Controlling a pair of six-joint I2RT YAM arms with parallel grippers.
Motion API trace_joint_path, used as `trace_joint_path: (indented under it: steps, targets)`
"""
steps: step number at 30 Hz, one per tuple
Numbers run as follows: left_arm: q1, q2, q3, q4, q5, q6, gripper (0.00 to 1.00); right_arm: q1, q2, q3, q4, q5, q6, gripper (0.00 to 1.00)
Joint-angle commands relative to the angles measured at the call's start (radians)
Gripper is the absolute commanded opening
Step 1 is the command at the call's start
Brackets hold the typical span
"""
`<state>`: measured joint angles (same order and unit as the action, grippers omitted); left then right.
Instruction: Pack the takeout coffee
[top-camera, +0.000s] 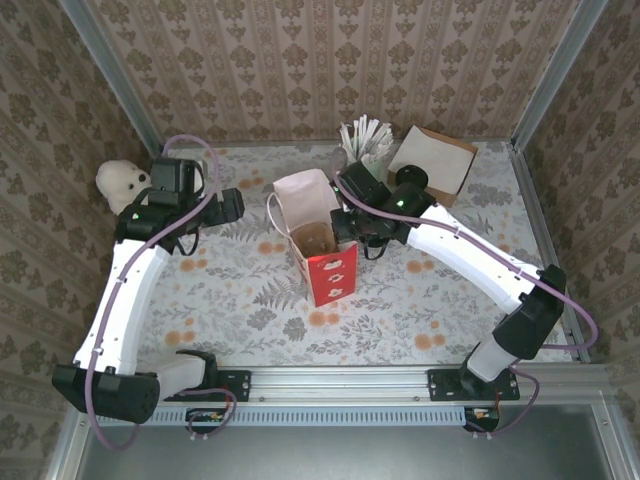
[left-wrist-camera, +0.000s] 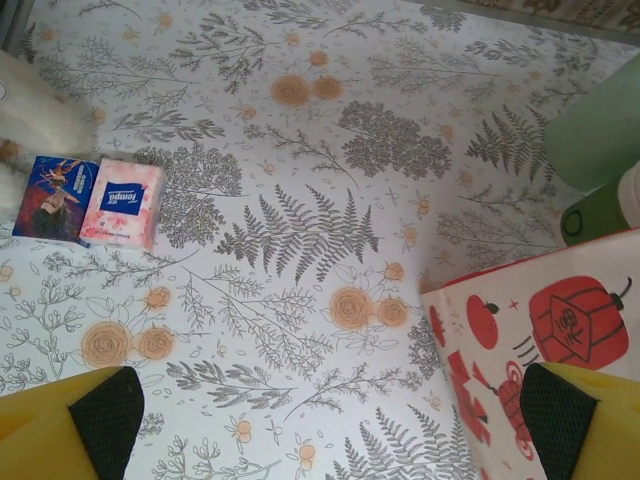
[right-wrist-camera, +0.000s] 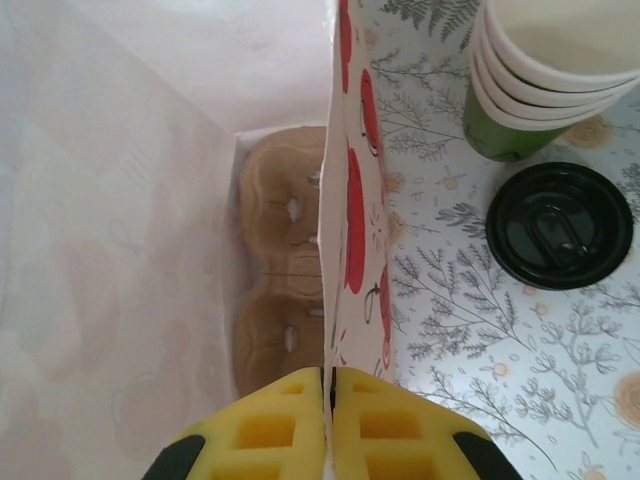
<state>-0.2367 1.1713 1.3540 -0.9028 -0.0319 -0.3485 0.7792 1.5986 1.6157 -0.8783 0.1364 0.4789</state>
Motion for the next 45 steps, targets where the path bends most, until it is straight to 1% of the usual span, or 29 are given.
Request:
trace_joint_path:
  steps: [1, 7, 12, 14, 17, 18, 19, 20, 22, 23, 27, 31, 35, 37, 39, 41, 43, 45]
  targets:
    - [0.011, -0.003, -0.015, 0.039, -0.004, -0.029, 1.0, 0.007, 0.003, -0.034, 0.082, 0.016, -0.008, 0.08]
    - [0.012, 0.007, -0.008, 0.047, 0.029, -0.019, 1.0, 0.004, 0.01, -0.011, 0.047, 0.023, -0.092, 0.09]
    - [0.013, 0.017, -0.023, 0.059, 0.057, -0.028, 1.0, -0.001, 0.032, 0.03, 0.026, 0.014, -0.117, 0.14]
    - [0.012, 0.022, -0.024, 0.061, 0.066, -0.03, 1.0, -0.001, 0.035, 0.05, 0.017, 0.016, -0.109, 0.19]
    - [0.013, 0.027, -0.022, 0.056, 0.066, -0.034, 1.0, -0.004, 0.007, 0.064, 0.002, 0.021, -0.11, 0.43]
    - [0.013, 0.027, -0.021, 0.057, 0.064, -0.034, 1.0, -0.006, -0.008, 0.062, -0.007, 0.022, -0.114, 0.5]
    - [0.013, 0.027, -0.023, 0.057, 0.063, -0.032, 1.0, -0.009, -0.023, 0.063, -0.015, 0.019, -0.116, 0.55]
    - [0.014, 0.025, -0.024, 0.059, 0.062, -0.034, 1.0, -0.012, -0.041, 0.062, -0.021, 0.012, -0.124, 0.67]
    - [0.016, 0.025, -0.026, 0.064, 0.062, -0.036, 1.0, -0.014, -0.076, 0.057, -0.028, -0.009, -0.151, 0.98]
    - [0.015, 0.024, -0.027, 0.066, 0.066, -0.036, 1.0, -0.014, -0.096, 0.053, -0.027, -0.015, -0.162, 1.0]
    - [0.019, 0.021, -0.033, 0.068, 0.063, -0.042, 1.0, -0.037, -0.179, 0.043, -0.03, -0.017, -0.176, 1.0]
    - [0.021, 0.0, -0.055, 0.098, 0.033, -0.063, 1.0, -0.108, -0.277, -0.004, 0.008, -0.038, -0.153, 1.0]
    - [0.023, -0.055, -0.1, 0.152, -0.041, -0.107, 1.0, -0.221, -0.377, -0.138, 0.128, -0.034, -0.079, 1.0]
    - [0.026, -0.094, -0.137, 0.199, -0.059, -0.116, 1.0, -0.294, -0.397, -0.19, 0.146, -0.013, -0.028, 1.0]
    - [0.027, -0.13, -0.173, 0.247, -0.057, -0.12, 1.0, -0.372, -0.392, -0.231, 0.135, 0.014, 0.022, 1.0]
    - [0.027, -0.15, -0.195, 0.267, -0.061, -0.125, 1.0, -0.438, -0.377, -0.263, 0.136, 0.013, 0.04, 1.0]
    - [0.027, -0.159, -0.203, 0.264, -0.073, -0.128, 1.0, -0.494, -0.353, -0.291, 0.153, -0.009, 0.042, 1.0]
    - [0.03, -0.156, -0.201, 0.253, -0.083, -0.134, 1.0, -0.546, -0.316, -0.31, 0.179, -0.064, 0.038, 1.0]
